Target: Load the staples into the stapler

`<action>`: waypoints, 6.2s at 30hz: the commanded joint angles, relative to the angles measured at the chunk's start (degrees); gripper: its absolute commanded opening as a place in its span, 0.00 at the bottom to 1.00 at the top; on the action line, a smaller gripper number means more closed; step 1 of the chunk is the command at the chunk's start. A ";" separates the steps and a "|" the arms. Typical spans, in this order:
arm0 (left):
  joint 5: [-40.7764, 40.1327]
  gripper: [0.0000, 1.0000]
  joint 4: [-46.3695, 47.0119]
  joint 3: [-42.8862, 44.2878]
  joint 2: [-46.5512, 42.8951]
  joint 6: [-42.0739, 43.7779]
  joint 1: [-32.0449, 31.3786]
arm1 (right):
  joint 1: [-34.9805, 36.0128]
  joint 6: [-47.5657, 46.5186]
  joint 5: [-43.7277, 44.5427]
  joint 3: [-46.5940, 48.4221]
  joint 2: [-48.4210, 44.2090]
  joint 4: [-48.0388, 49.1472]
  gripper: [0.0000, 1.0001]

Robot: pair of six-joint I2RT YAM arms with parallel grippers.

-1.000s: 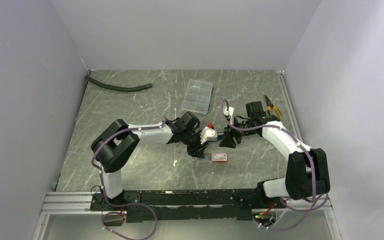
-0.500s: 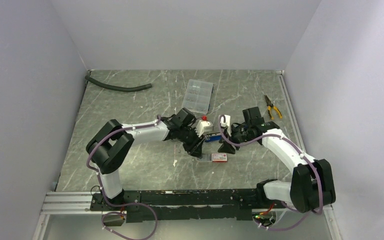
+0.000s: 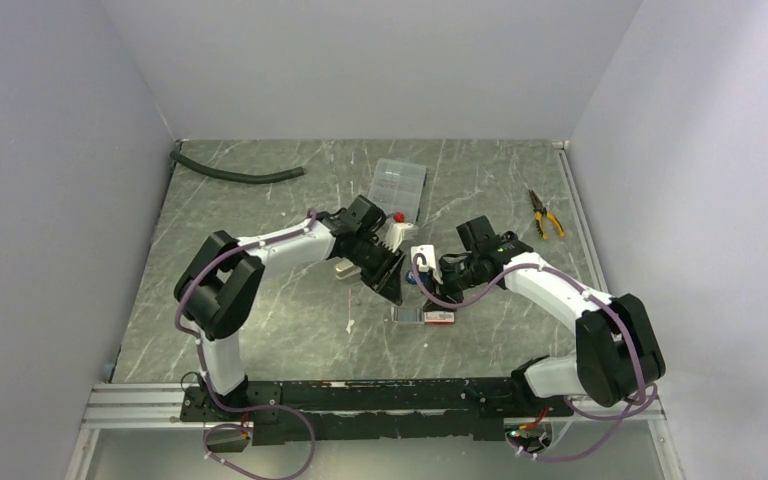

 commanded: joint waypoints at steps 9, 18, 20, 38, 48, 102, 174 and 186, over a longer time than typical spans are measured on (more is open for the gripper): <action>1.70 0.36 4.50 -1.96 5.08 -14.47 -0.19 | 0.62 -5.99 0.75 -4.74 -1.64 0.70 0.59; -2.02 0.38 6.01 -2.15 7.20 -17.13 -0.29 | 1.70 -4.39 3.94 -7.21 0.04 4.80 0.63; -2.31 0.39 6.00 -1.69 7.86 -17.46 -0.27 | 2.06 -3.68 4.73 -7.38 0.49 5.89 0.63; -4.46 0.38 5.83 -0.90 10.53 -17.69 -0.56 | 5.33 2.22 11.37 -8.14 5.12 12.28 0.52; -3.67 0.41 6.43 -0.96 6.59 -14.79 -0.39 | 5.37 2.11 11.38 -8.52 4.65 12.56 0.37; -13.53 0.53 -0.47 1.50 -16.38 -0.90 19.70 | 14.35 21.42 13.31 5.73 6.77 2.93 0.49; -7.14 0.53 1.54 -1.87 -15.31 6.79 20.18 | 16.76 30.23 31.54 4.49 11.37 10.40 0.40; -7.32 0.53 1.48 -1.37 -14.23 6.51 20.18 | 20.36 28.25 35.45 2.94 15.96 10.57 0.31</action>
